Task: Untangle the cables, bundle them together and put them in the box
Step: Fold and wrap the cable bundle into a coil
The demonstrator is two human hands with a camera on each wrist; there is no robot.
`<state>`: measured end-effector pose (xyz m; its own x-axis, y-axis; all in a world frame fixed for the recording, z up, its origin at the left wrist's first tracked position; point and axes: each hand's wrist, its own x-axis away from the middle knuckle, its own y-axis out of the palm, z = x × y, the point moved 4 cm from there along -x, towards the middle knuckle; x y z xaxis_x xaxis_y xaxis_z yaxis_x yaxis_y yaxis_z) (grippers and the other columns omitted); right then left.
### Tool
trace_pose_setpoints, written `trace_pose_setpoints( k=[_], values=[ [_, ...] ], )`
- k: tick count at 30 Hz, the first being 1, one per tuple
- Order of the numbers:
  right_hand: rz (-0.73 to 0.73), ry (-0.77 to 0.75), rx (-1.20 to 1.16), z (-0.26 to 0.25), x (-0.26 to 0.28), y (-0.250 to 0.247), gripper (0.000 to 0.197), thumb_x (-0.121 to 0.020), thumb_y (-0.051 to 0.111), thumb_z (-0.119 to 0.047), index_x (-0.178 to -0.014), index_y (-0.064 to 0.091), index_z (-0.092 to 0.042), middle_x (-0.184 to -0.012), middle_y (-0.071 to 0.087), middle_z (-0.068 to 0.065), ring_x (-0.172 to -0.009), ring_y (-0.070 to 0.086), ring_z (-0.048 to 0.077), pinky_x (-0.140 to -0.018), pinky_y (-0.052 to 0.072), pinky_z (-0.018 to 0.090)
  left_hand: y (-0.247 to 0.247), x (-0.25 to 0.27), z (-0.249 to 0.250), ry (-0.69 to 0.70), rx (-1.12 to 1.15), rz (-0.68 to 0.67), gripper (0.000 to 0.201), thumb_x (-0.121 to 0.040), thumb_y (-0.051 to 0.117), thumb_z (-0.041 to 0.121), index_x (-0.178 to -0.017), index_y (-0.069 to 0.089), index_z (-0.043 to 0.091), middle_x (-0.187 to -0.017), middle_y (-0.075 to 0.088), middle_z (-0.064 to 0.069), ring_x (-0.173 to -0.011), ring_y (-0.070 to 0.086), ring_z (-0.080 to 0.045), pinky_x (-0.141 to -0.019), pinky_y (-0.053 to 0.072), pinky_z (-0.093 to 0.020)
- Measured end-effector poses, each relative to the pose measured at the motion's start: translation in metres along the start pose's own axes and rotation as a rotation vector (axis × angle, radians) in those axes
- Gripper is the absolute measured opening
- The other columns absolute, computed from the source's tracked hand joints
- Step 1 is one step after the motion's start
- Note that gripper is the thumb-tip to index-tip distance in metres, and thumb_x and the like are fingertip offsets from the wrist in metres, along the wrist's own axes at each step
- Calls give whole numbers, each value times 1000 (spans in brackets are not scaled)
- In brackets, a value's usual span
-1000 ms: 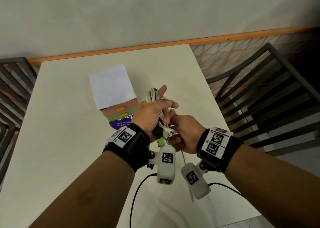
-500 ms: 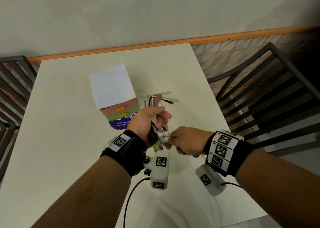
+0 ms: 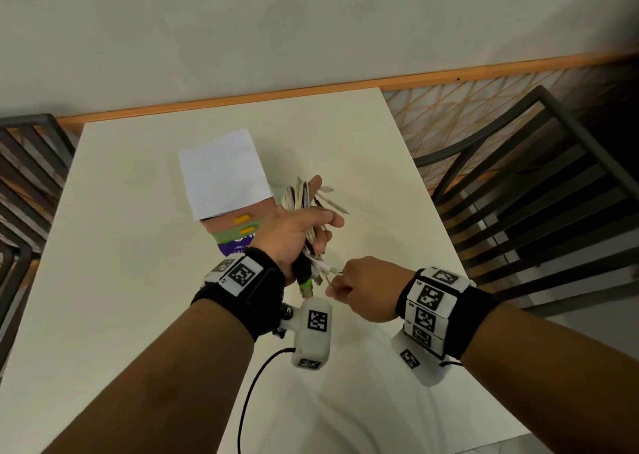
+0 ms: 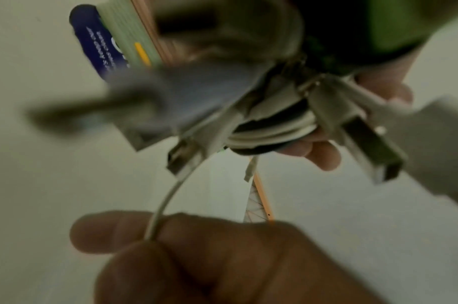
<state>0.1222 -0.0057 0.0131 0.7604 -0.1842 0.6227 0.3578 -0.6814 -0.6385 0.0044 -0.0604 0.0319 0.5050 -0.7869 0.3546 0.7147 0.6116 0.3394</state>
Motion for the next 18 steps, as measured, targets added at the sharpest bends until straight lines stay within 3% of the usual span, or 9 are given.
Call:
trace_pose_setpoints(
  k=[2, 3, 5, 7, 9, 11, 14, 15, 18],
  values=[
    [0, -65, 55, -11, 8, -9, 23, -98, 47, -22, -101, 69, -14, -79, 63, -8, -75, 59, 10, -75, 49, 33, -1, 1, -5, -19, -93, -7, 53, -89, 59, -2, -133, 56, 27, -88, 75, -14, -41, 44, -16, -62, 51, -26],
    [13, -95, 105, -14, 11, -15, 22, -97, 48, -20, -102, 69, -15, -81, 64, -7, -78, 60, 9, -75, 50, 28, 0, 3, -8, -37, -142, -31, 55, -90, 60, -2, -135, 54, 29, -92, 76, -13, -42, 47, -17, -60, 52, -27],
    [43, -179, 192, -21, 17, -27, 19, -96, 49, -16, -84, 63, -12, -67, 53, -11, -66, 53, -2, -63, 38, 10, 3, 6, -15, -83, -196, -75, 58, -92, 65, 5, -141, 48, 32, -88, 78, -9, -42, 51, -16, -51, 49, -27],
    [55, -201, 154, -20, 23, -41, 22, -96, 53, -20, -80, 67, -15, -60, 47, -13, -59, 49, -2, -57, 32, 13, 5, 9, -18, -110, -194, -92, 58, -94, 65, 15, -146, 44, 30, -68, 74, 0, -41, 52, -13, -44, 46, -23],
    [69, -210, 62, -13, 27, -52, 19, -94, 58, -26, -80, 67, -16, -68, 58, -12, -65, 54, 3, -63, 39, 20, 7, 11, -19, -114, -179, -98, 59, -93, 63, 24, -148, 42, 29, -57, 68, 4, -41, 53, -12, -41, 44, -21],
    [43, -219, 24, -9, 29, -56, 18, -94, 58, -27, -91, 72, -17, -80, 67, -7, -73, 60, 6, -69, 46, 25, 8, 12, -19, -114, -138, -93, 61, -84, 66, 36, -142, 48, 33, -65, 70, 2, -47, 56, -15, -47, 48, -25],
    [-30, -211, 59, -11, 26, -47, 19, -97, 54, -26, -92, 72, -22, -68, 60, -12, -63, 53, -2, -63, 37, 19, 4, 9, -19, -130, -37, -11, 40, -72, 74, 48, -111, 72, 36, -93, 75, -6, -68, 60, -23, -64, 49, -34],
    [-42, -203, 62, -11, 24, -43, 21, -97, 52, -25, -95, 72, -21, -66, 56, -14, -61, 51, -2, -61, 35, 19, 3, 7, -17, -133, 14, 18, 41, -72, 74, 47, -110, 71, 33, -97, 75, -8, -69, 63, -21, -65, 48, -33],
    [-18, -214, 35, -13, 23, -40, 23, -99, 48, -23, -96, 71, -20, -66, 54, -14, -62, 51, -2, -60, 35, 15, 0, 2, -15, -116, 53, 10, 57, -75, 70, 42, -130, 58, 34, -100, 76, -10, -66, 67, -18, -64, 51, -32]
  ],
)
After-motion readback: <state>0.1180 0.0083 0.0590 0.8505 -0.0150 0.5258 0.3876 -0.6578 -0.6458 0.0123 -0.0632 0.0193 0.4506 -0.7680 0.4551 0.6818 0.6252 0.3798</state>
